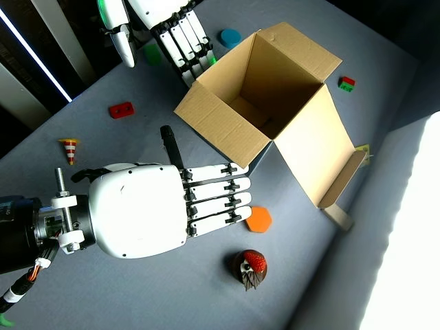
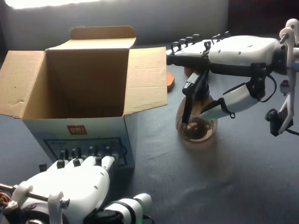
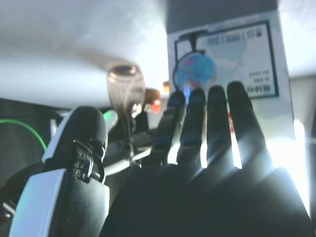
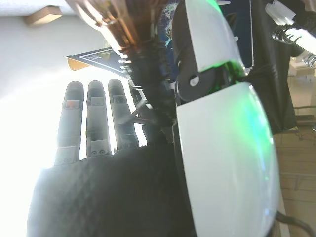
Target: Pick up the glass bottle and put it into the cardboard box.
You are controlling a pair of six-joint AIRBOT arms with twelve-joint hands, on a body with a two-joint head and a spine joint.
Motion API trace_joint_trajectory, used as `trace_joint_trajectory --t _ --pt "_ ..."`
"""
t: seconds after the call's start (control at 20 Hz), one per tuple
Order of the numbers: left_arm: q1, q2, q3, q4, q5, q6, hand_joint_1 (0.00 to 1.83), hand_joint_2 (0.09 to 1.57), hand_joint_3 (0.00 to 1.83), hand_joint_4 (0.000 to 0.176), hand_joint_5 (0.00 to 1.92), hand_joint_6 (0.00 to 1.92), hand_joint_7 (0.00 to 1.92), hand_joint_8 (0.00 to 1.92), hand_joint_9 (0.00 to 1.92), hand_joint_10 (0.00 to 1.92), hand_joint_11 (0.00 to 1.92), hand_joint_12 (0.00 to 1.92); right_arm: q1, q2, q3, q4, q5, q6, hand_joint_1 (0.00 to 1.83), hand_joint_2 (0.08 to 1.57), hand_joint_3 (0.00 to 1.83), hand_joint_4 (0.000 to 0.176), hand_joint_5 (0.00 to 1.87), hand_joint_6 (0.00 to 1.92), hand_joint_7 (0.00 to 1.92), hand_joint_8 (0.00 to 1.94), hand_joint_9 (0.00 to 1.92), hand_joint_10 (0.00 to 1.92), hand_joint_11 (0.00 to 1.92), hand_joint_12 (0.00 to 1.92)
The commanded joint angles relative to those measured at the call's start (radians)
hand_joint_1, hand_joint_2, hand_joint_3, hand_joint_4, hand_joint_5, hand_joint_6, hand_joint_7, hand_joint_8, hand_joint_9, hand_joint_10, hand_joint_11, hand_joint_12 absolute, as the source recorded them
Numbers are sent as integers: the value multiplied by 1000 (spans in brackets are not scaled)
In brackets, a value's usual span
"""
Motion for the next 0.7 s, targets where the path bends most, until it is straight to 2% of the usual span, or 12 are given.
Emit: trace_joint_trajectory --t 0.0,0.35,0.4,0.45,0.5,0.55,0.6,0.65 --pt "-3 1 4 84 -25 -7 0 1326 1 0 0 0 0 0 0 0 0 129 7 2 3 41 68 7 1047 1010 52 0 0 0 0 0 0 0 0 0" --pt "2 1 38 84 2 -7 0 1330 2 0 0 0 0 0 0 0 0 135 6 3 3 41 68 0 1049 1021 57 0 0 0 0 0 0 0 0 0" --pt "2 1 40 84 4 -7 0 1329 2 0 0 0 0 0 0 0 0 135 6 3 3 41 68 0 1050 1028 60 0 0 0 14 6 24 10 0 0" --pt "1 1 45 84 8 -7 0 1330 2 0 0 0 0 0 0 0 0 136 6 3 3 41 69 0 1067 1037 64 0 58 25 113 45 126 56 8 3" --pt "1 1 49 84 11 -7 0 1330 2 0 0 0 0 0 0 0 0 136 6 3 3 41 69 -1 1100 1049 44 0 182 135 316 14 220 268 1 504" --pt "1 1 52 84 14 -7 0 1330 1 0 0 0 0 0 0 0 0 179 6 3 3 41 69 -1 1132 1058 37 0 319 412 567 135 311 678 0 1179" --pt "2 2 55 84 18 -7 0 1330 1 0 0 0 0 0 0 0 0 188 6 3 3 41 69 -1 1131 1101 48 0 361 811 725 318 378 1018 0 1543" --pt "3 2 57 84 21 -7 0 1330 1 0 0 0 0 0 0 0 0 191 6 4 3 41 70 -2 1160 1225 23 0 517 1439 827 1035 515 1246 108 1775"
